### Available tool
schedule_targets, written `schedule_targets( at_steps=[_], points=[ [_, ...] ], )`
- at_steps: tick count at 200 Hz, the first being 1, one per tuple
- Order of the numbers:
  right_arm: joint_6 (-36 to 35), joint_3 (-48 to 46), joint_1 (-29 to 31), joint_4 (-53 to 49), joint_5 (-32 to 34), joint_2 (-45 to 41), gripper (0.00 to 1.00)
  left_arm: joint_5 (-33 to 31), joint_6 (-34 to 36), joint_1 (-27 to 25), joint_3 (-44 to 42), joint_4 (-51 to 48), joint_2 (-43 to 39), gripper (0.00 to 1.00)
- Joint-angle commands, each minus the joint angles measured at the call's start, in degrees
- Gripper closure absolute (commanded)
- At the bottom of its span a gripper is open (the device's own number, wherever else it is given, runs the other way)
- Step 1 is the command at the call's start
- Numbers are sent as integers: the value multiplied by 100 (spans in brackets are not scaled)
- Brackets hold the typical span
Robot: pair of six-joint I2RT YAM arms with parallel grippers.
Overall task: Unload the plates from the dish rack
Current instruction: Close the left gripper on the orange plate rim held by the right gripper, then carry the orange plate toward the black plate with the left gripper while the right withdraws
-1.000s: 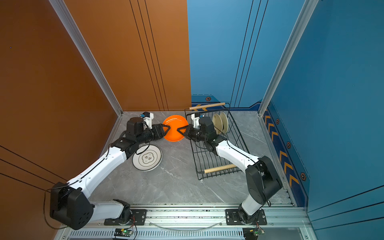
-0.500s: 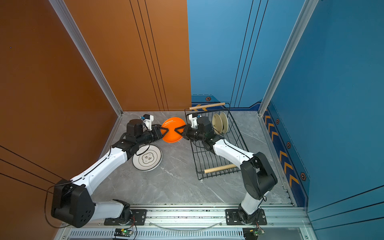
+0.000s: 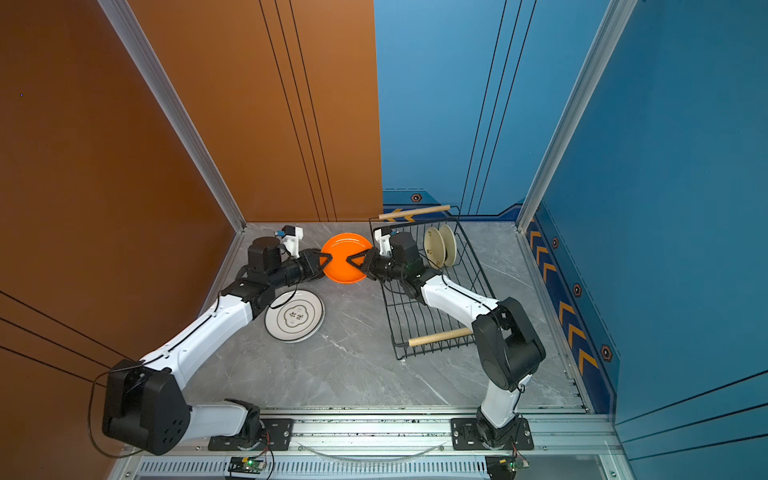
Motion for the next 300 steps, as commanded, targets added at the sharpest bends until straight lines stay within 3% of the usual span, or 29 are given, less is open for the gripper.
schedule_targets(
  at_steps=[1,37,79,127,138,182,205,221,248,267,300],
  points=[
    [-93,302,106,94,-98,25,70,308,73,-7,-85,-30,44,88],
    [-124,360,102,46,-64,83,64,346,82,12,-59,-110,61,93],
    [-292,463,52,-201,9,87,43,266,189,75,37,-403,31,100],
    [-707,527,-78,-798,306,41,15,135,354,197,203,-859,-179,100],
    [-763,527,-117,-861,344,36,0,126,371,246,207,-926,-224,100],
    [-1193,711,-319,-1505,555,46,0,161,363,521,207,-1088,-375,100],
    [-1844,1106,-377,-2398,756,15,0,163,336,785,374,-1225,-451,100],
    [-2560,1504,-381,-3312,1258,-69,0,57,345,985,454,-1531,-448,100],
    [-3654,2091,-372,-4724,2798,-247,0,-146,414,1287,589,-1850,-360,100],
    [-4184,2196,-362,-5163,3993,-451,0,-469,501,1426,710,-2080,-243,100],
    [-4891,2145,-350,-5485,5467,-709,0,-826,687,1567,819,-2121,72,100]
  ],
)
